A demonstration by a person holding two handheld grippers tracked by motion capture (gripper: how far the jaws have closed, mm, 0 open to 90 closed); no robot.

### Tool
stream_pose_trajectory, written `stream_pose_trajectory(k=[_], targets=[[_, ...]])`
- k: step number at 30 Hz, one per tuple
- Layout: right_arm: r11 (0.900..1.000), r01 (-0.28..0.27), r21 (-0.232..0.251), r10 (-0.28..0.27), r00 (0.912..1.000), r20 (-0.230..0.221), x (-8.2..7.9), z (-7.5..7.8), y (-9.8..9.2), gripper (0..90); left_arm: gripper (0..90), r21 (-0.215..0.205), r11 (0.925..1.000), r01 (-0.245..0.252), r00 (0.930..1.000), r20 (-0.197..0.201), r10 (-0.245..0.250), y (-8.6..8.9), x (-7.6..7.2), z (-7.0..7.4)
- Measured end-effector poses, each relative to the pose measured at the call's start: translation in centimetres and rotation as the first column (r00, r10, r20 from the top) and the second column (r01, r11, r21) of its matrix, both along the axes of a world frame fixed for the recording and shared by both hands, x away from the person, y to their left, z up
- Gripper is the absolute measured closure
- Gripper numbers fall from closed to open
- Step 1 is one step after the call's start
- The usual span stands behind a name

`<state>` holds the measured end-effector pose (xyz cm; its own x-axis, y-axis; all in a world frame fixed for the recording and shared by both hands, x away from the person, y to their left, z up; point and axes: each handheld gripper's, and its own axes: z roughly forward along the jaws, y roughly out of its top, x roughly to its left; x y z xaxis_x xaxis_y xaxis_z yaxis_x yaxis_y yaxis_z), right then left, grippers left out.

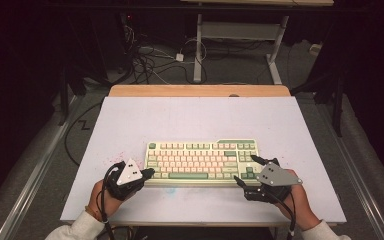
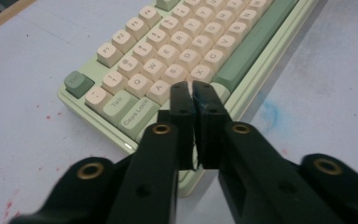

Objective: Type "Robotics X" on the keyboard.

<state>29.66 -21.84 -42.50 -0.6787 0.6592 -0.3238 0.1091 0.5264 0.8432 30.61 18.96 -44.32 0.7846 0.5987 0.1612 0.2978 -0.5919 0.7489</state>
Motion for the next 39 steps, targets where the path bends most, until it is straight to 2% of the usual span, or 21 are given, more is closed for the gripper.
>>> stream_pose_trajectory(k=[8, 14, 21, 28, 32, 39], targets=[[1.000, 0.004, -0.004, -0.004, 1.0000, 0.003, -0.8, -0.5, -1.4, 20.8, 87.6, 0.015, 0.9984, 0.055, 0.9983, -0.021, -0.054, -2.1, 1.3, 1.5], [1.000, 0.019, -0.019, -0.019, 0.9998, -0.010, -0.9, -1.1, -2.0, 20.8, 87.6, 0.082, 0.9908, 0.107, 0.9935, -0.046, -0.104, -4.2, 2.5, 1.8], [1.000, 0.020, -0.023, -0.021, 0.9997, -0.016, -0.8, -1.3, -1.8, 20.8, 87.7, 0.127, 0.9834, 0.130, 0.9910, -0.049, -0.124, -6.3, 3.7, 1.3], [0.999, 0.012, -0.033, -0.013, 0.9997, -0.020, -0.7, -1.5, -1.8, 20.8, 87.6, 0.151, 0.9781, 0.143, 0.9880, -0.080, -0.132, -7.1, 4.3, 0.8], [0.999, 0.013, -0.038, -0.014, 0.9997, -0.021, -0.7, -1.5, -1.8, 20.8, 87.6, 0.151, 0.9783, 0.142, 0.9869, -0.097, -0.129, -7.1, 4.4, 0.4], [0.999, 0.013, -0.043, -0.014, 0.9996, -0.025, -0.6, -1.6, -1.7, 20.9, 87.6, 0.156, 0.9786, 0.134, 0.9877, -0.100, -0.120, -7.2, 4.6, 0.1]])
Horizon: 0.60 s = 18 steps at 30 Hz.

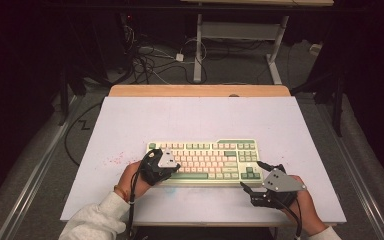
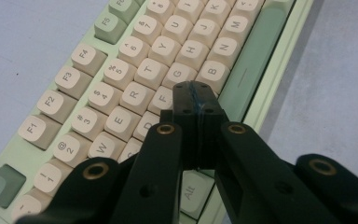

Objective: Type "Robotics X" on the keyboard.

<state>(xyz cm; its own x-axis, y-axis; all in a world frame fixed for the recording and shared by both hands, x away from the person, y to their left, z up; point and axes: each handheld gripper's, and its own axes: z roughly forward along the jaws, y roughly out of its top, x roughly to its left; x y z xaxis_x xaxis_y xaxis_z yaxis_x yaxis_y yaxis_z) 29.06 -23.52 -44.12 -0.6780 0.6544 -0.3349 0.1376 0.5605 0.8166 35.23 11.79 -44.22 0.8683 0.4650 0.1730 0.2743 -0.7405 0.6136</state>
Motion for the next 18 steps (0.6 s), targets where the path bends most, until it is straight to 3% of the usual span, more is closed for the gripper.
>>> stream_pose_trajectory(k=[18], targets=[[1.000, -0.005, -0.003, 0.005, 1.0000, -0.007, -0.02, 0.00, -0.18, 20.9, 87.6, 0.019, 0.9998, 0.006, 1.0000, -0.002, -0.006, -0.39, 0.43, -0.40]])
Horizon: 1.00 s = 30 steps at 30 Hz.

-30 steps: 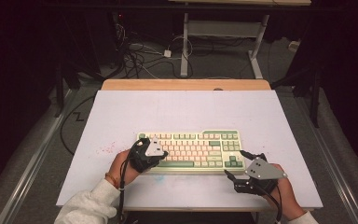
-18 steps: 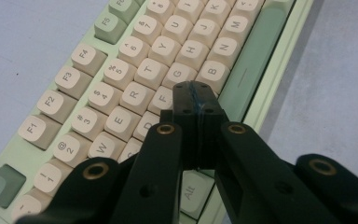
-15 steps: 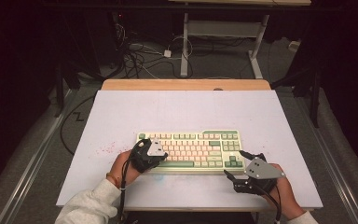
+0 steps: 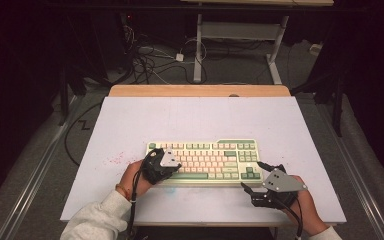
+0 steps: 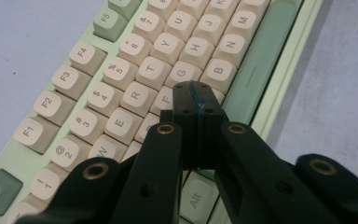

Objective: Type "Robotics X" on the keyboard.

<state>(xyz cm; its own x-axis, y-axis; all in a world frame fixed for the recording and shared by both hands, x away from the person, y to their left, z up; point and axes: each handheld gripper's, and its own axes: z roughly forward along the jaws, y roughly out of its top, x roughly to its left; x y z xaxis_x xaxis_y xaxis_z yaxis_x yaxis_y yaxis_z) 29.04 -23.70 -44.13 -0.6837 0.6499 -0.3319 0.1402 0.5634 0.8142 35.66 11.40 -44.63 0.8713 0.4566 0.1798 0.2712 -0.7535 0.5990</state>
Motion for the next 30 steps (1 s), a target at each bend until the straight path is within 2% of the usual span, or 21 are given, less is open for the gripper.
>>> stream_pose_trajectory(k=[18, 20, 22, 25, 30], targets=[[1.000, 0.011, -0.003, -0.011, 0.9999, 0.012, 0.01, 0.02, 0.07, 21.7, 87.6, 0.007, 1.0000, 0.002, 1.0000, 0.009, -0.002, -0.05, -0.11, -0.07], [1.000, 0.013, -0.003, -0.013, 0.9999, 0.009, 0.00, 0.01, 0.10, 21.7, 87.7, 0.020, 0.9998, 0.004, 1.0000, -0.002, -0.004, -0.17, -0.07, -0.27], [1.000, 0.010, -0.007, -0.010, 0.9999, 0.007, 0.01, -0.03, 0.14, 21.9, 87.7, 0.008, 0.9999, -0.008, 1.0000, 0.004, 0.008, -0.20, -0.07, -0.42], [1.000, 0.009, -0.013, -0.009, 0.9999, 0.006, -0.01, -0.08, 0.21, 21.9, 87.7, 0.019, 0.9998, -0.004, 0.9999, 0.012, 0.004, -0.17, -0.12, -0.31], [1.000, 0.011, -0.009, -0.011, 0.9999, 0.009, -0.06, 0.01, 0.20, 21.9, 87.6, -0.007, 0.9999, -0.011, 0.9992, 0.038, 0.011, 0.16, -0.34, 0.44]])
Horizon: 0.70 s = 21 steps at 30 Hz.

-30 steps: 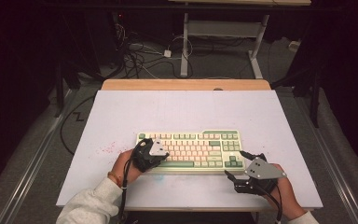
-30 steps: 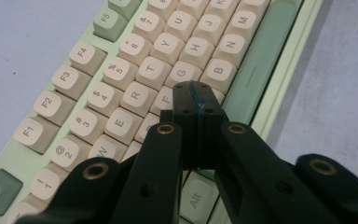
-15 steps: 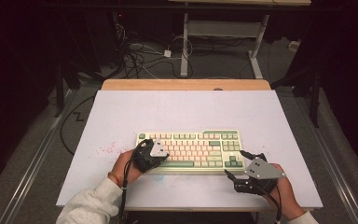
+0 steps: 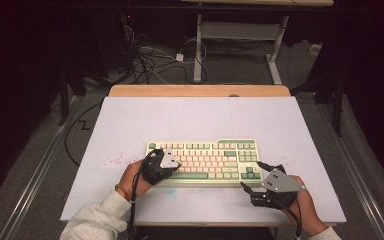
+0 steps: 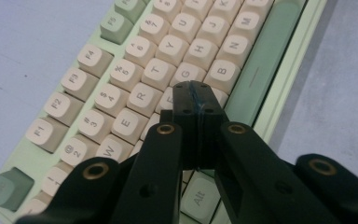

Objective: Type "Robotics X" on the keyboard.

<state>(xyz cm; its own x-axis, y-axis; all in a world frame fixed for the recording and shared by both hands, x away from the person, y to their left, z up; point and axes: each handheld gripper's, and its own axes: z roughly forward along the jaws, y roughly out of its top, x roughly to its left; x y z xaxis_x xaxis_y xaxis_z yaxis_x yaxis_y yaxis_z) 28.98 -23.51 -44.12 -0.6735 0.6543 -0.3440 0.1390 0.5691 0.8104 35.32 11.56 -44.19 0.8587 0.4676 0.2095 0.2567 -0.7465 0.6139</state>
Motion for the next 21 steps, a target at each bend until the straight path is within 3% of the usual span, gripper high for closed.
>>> stream_pose_trajectory(k=[9, 21], targets=[[1.000, 0.000, 0.002, 0.000, 1.0000, 0.000, 0.0, 0.0, 0.0, 21.9, 87.6, -0.034, 0.9994, -0.010, 0.9990, 0.043, 0.011, 0.6, -0.4, 0.6], [1.000, -0.001, 0.000, 0.001, 1.0000, -0.001, 0.0, 0.0, 0.0, 21.9, 87.6, -0.049, 0.9985, -0.024, 0.9975, 0.066, 0.027, 1.5, -0.5, 0.8]])
